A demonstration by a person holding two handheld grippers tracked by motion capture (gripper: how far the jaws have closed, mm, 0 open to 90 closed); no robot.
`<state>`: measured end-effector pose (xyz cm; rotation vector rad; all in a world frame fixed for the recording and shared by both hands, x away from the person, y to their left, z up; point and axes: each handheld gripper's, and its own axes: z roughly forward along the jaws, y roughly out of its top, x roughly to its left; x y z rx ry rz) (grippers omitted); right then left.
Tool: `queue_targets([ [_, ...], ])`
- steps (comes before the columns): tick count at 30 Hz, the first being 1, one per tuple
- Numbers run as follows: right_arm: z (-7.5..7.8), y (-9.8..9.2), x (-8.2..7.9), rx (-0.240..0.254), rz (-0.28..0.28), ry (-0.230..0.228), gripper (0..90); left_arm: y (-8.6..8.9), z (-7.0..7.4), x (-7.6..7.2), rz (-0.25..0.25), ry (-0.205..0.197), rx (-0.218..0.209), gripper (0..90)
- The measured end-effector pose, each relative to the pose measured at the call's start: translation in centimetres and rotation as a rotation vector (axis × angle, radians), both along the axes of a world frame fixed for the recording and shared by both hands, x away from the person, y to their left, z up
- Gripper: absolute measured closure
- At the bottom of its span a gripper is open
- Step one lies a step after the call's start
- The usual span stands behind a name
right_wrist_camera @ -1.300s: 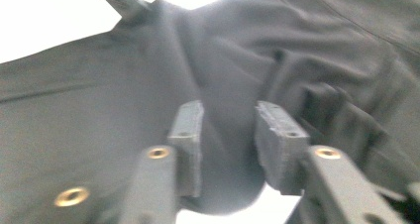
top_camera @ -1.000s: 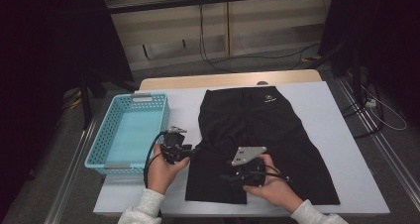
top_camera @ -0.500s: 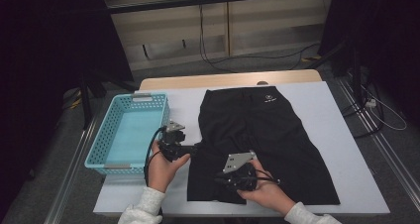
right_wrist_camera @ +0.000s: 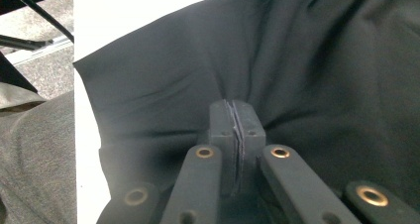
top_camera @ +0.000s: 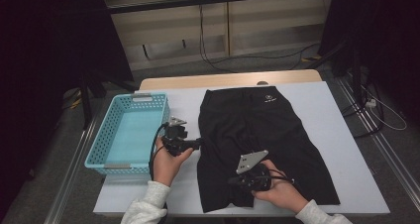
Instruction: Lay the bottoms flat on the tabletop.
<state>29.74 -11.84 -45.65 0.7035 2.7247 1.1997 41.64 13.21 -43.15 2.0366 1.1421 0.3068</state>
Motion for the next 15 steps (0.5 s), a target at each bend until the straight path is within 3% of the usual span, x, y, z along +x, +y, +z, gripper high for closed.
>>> queue_targets([
  [8, -0.1, 0.0, 0.0, 0.010, -0.004, -0.001, 88.7, -1.1, -2.0, 1.5, 0.007, 0.002, 0.049, 41.4],
  [15, -0.2, 0.0, 0.0, 0.010, 0.000, -0.002, 88.7, -2.4, -2.9, 3.0, 0.004, -0.052, 0.058, 50.7],
])
